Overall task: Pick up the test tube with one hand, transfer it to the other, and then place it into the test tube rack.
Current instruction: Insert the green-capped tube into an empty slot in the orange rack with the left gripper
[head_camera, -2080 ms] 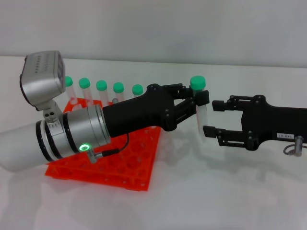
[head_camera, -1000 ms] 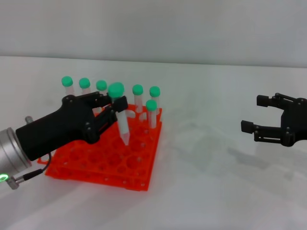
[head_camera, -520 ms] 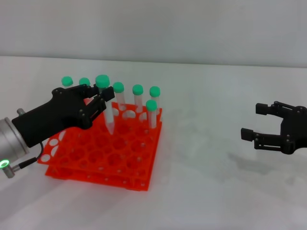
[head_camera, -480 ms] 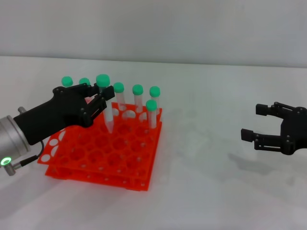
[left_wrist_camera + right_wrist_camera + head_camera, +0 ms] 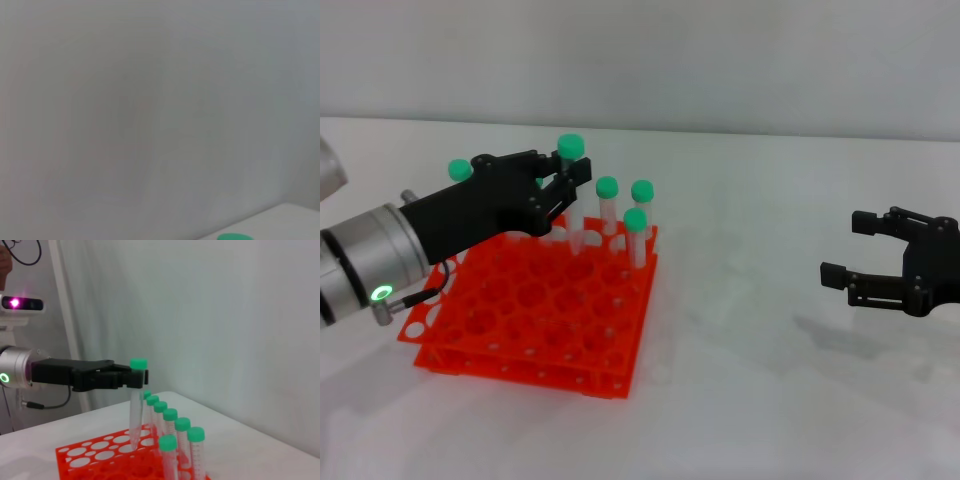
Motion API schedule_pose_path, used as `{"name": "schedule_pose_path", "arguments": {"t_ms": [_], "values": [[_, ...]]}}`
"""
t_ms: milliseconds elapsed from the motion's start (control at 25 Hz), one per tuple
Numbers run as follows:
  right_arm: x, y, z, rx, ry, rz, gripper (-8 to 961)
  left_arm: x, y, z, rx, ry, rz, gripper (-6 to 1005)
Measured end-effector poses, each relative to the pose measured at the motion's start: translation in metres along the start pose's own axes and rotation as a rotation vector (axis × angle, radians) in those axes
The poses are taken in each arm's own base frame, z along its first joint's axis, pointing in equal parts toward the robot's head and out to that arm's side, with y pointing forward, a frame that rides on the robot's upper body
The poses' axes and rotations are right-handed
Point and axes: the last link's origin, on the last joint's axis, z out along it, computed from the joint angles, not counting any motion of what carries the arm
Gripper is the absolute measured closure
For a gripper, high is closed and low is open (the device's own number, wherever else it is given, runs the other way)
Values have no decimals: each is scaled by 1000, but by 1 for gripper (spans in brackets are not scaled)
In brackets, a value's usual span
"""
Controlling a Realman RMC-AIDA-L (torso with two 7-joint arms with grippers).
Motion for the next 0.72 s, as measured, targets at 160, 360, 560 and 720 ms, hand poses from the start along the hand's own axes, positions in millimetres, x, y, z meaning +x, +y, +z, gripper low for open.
{"name": "schedule_pose_path", "arguments": {"t_ms": [160, 360, 560, 720], "values": [[-1, -2, 1, 12, 1, -4, 77, -2, -2, 10, 7, -33, 17, 710], [-2, -5, 2, 25, 0, -9, 77, -3, -3, 12, 12, -41, 67, 705], [-3, -6, 6, 24, -1, -7, 77, -7, -2, 13, 10, -47, 102, 700], [-3, -7, 9, 23, -2, -4, 77, -11, -2, 17, 3, -55, 110, 696]]}}
